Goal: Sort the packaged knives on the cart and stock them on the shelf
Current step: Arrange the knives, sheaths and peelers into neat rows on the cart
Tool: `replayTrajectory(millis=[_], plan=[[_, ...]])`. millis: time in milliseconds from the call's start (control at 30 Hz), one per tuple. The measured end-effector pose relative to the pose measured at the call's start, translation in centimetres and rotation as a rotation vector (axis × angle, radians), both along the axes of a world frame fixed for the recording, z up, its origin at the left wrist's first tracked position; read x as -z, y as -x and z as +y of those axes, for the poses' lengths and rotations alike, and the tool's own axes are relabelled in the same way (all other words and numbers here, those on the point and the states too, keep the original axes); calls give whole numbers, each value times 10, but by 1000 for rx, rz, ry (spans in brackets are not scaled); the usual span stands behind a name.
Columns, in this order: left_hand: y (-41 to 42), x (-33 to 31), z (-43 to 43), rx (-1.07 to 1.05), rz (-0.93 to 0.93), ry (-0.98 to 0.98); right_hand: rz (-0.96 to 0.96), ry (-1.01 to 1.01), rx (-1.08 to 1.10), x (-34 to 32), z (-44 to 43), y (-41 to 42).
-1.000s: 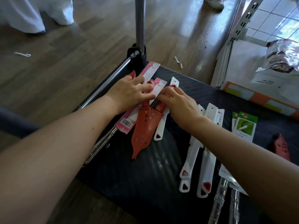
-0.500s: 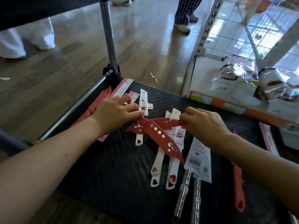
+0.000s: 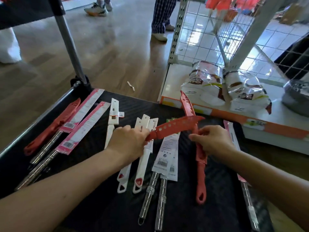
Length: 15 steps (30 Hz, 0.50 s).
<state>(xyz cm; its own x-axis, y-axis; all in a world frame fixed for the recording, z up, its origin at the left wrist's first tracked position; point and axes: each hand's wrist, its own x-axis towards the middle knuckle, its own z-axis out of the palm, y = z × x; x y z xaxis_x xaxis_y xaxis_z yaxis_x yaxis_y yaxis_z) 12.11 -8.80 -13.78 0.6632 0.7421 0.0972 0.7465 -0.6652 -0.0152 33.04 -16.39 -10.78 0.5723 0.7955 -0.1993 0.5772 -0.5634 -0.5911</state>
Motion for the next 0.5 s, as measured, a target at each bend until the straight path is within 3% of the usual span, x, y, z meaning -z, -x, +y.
replayTrajectory(millis=[233,367,500], plan=[[-52,-9,-30,-4,-82,110,106,56,81,14,-46,-16],[-84,-4,-51,-23,-194,309,118,48,87,19,-61,-21],[-99,8,-67,-41,-182,427,131,30,82,22,-66,-24]])
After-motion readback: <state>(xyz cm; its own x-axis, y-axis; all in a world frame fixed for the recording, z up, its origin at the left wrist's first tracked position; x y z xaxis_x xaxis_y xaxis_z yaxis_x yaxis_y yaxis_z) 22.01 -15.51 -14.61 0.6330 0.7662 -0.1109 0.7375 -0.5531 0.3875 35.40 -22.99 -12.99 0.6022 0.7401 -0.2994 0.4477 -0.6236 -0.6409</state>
